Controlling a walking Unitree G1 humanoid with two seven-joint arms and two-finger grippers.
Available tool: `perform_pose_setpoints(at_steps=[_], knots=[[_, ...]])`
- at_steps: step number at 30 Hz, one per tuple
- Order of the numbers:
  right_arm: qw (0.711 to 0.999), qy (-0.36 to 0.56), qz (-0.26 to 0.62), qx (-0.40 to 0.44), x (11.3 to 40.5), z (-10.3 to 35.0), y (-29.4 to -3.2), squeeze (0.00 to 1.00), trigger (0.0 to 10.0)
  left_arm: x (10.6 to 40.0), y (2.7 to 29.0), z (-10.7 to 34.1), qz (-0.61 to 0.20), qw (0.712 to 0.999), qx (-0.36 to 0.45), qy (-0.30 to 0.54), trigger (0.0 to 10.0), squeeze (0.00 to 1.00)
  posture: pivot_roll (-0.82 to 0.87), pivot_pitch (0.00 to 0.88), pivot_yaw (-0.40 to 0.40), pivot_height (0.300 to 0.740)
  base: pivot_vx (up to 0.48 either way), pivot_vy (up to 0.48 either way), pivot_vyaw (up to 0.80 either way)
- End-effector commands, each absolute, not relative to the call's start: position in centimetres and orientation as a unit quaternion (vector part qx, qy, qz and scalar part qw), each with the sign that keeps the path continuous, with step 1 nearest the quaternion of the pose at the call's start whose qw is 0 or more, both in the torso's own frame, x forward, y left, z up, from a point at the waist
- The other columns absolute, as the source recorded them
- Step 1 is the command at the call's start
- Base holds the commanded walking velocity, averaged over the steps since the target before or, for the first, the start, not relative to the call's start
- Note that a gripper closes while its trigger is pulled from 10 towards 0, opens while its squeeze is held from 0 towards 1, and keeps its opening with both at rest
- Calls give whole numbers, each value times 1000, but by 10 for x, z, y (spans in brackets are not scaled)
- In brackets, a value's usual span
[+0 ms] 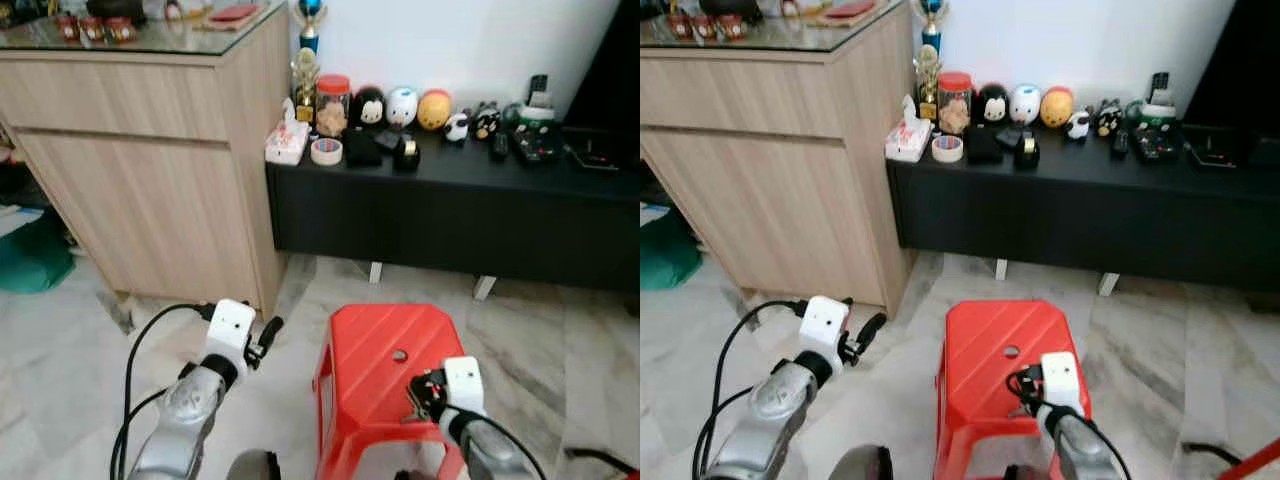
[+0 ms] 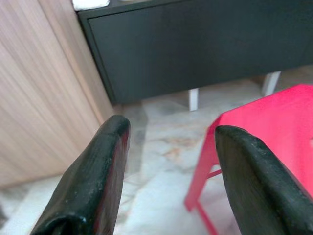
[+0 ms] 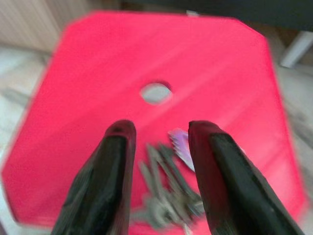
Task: Hang keys on a hook
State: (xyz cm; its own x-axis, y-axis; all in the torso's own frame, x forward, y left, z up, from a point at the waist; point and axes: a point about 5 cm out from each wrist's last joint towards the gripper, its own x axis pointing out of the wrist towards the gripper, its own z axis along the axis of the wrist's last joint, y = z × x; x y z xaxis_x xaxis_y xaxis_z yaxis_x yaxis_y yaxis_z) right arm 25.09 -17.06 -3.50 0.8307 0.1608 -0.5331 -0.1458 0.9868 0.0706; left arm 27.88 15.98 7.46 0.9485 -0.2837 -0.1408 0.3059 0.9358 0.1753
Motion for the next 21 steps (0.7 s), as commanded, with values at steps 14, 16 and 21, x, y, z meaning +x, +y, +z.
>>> perform_pose_setpoints(at_steps=[14,16,21], knots=[[949,303,86,2,248,-39,-177,0,10000,280,155,77,-157,981,96,55,10000,0,64,0,-27,625,105,0,0],[947,308,87,2,246,-40,-177,0,10000,280,155,77,-157,981,96,55,10000,0,64,0,-27,625,0,0,0],[942,323,94,-1,244,-42,-176,0,10000,281,155,77,-154,982,96,57,10000,0,62,0,-26,625,0,0,0]])
